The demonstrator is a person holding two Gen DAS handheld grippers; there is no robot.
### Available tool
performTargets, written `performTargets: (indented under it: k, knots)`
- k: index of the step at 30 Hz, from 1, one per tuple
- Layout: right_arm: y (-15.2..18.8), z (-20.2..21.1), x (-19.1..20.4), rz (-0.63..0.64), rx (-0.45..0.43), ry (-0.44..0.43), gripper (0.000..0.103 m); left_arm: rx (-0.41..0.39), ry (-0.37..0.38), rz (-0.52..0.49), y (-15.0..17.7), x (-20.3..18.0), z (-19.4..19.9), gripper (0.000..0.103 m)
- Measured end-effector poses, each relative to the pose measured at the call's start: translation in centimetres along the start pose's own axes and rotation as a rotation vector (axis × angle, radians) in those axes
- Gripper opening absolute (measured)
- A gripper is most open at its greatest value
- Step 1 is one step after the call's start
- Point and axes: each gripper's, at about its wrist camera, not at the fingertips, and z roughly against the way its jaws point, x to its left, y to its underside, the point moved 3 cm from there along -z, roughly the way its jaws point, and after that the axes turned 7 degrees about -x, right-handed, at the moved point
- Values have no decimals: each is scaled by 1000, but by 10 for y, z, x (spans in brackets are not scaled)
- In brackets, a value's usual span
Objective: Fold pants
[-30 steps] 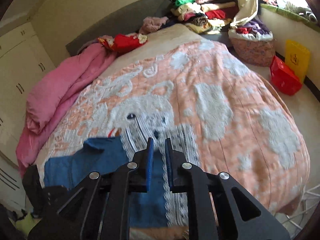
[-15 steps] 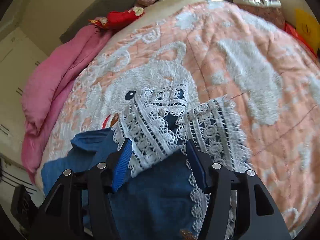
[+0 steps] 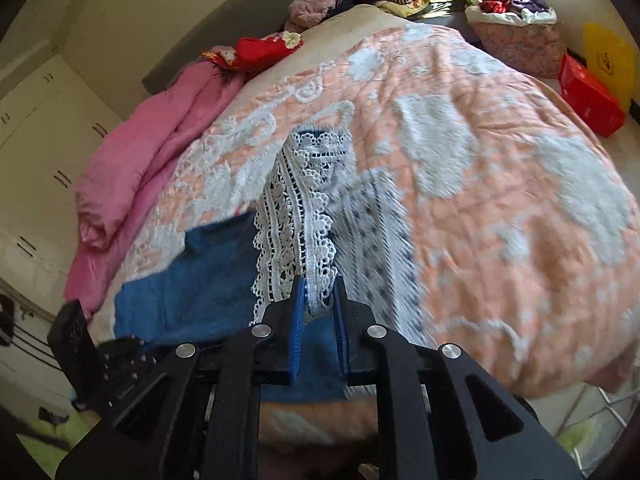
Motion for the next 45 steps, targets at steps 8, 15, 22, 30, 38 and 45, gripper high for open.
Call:
performTargets:
  k: [8, 15, 22, 30, 38, 45]
  knots:
    - [37, -1, -35, -9, 50, 171, 3, 58, 26, -51, 14, -17, -14, 0]
    - [41, -3, -22, 13, 65, 105, 46, 90, 26, -53, 22, -22, -22, 1]
    - [56, -34, -12, 124, 173, 153, 11, 89, 14, -47, 22, -20, -22, 1]
    - [43, -13, -6, 273, 94, 254, 6, 91, 21, -54, 21, -26, -23, 9]
    - [51, -35, -26, 260, 131, 304, 15, 115, 32, -75, 28, -31, -28, 38]
    - [38, -4, -20, 251, 27, 300, 35, 6, -69, 9, 16, 11, 27, 67]
